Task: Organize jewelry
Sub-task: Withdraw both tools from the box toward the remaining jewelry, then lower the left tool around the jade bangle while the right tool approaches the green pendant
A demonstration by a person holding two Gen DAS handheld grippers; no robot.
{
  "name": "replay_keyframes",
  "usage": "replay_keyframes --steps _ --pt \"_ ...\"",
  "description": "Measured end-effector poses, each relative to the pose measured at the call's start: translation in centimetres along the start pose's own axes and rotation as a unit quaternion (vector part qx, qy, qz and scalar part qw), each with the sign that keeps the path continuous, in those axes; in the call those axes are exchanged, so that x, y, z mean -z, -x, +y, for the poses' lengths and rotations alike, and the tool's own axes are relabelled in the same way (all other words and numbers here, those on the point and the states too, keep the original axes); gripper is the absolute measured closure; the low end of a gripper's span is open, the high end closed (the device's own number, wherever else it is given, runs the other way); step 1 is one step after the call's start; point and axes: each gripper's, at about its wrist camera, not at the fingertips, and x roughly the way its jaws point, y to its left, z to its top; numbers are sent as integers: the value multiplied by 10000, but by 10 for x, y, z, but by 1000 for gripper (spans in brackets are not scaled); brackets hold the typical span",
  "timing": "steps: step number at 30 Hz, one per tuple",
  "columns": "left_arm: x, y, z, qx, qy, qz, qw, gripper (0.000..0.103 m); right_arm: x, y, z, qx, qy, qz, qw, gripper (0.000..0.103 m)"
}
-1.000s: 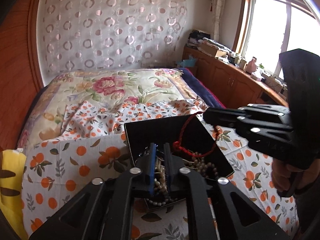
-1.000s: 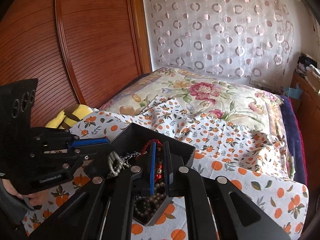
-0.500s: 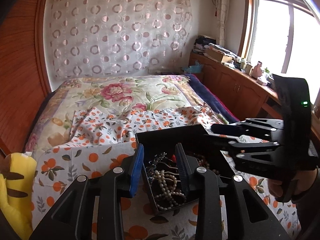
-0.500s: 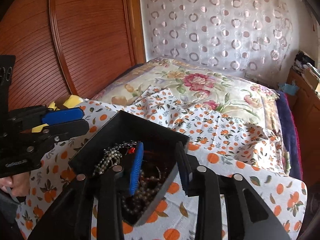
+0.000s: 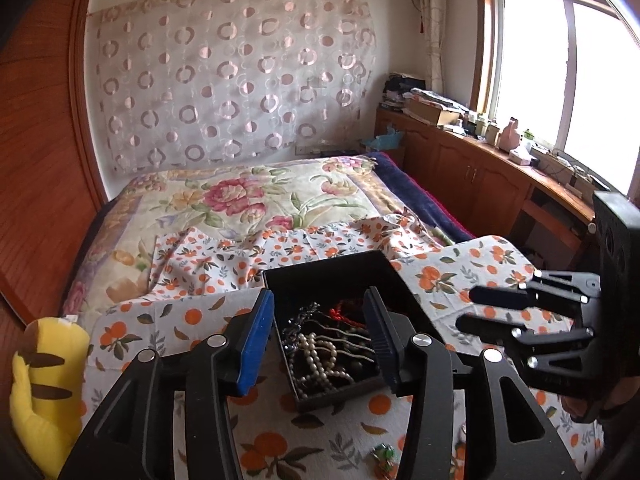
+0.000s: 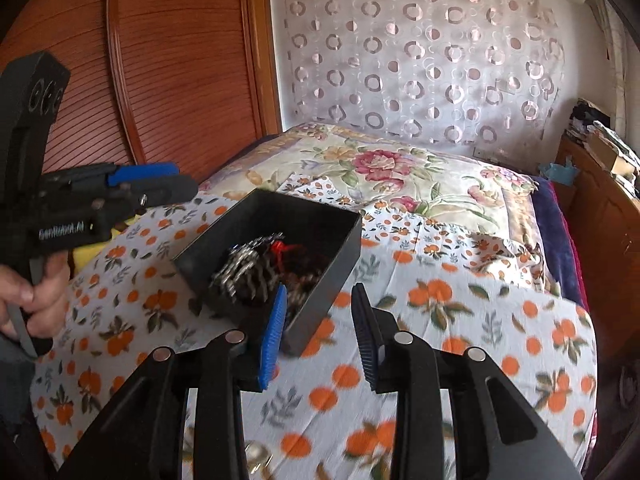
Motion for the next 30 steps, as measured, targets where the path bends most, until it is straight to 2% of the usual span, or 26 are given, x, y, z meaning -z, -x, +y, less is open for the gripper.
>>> replay_keyframes --steps 7,10,16,22,30 --pt "21 38 -8 -48 0 -128 9999 29 40 39 20 10 -56 -56 10000 67" --pt "38 47 -11 -35 -11 -28 10000 19 57 49 26 43 -143 -57 9999 50" --pt "88 52 -19 -8 -36 399 9992 16 87 63 33 135 -347 -21 9993 38" --pt "129 50 -32 75 -110 793 9968 10 115 72 41 343 -463 81 9983 35" --pt "154 41 -62 344 -473 1185 9912 8 131 83 39 431 -590 37 9973 35"
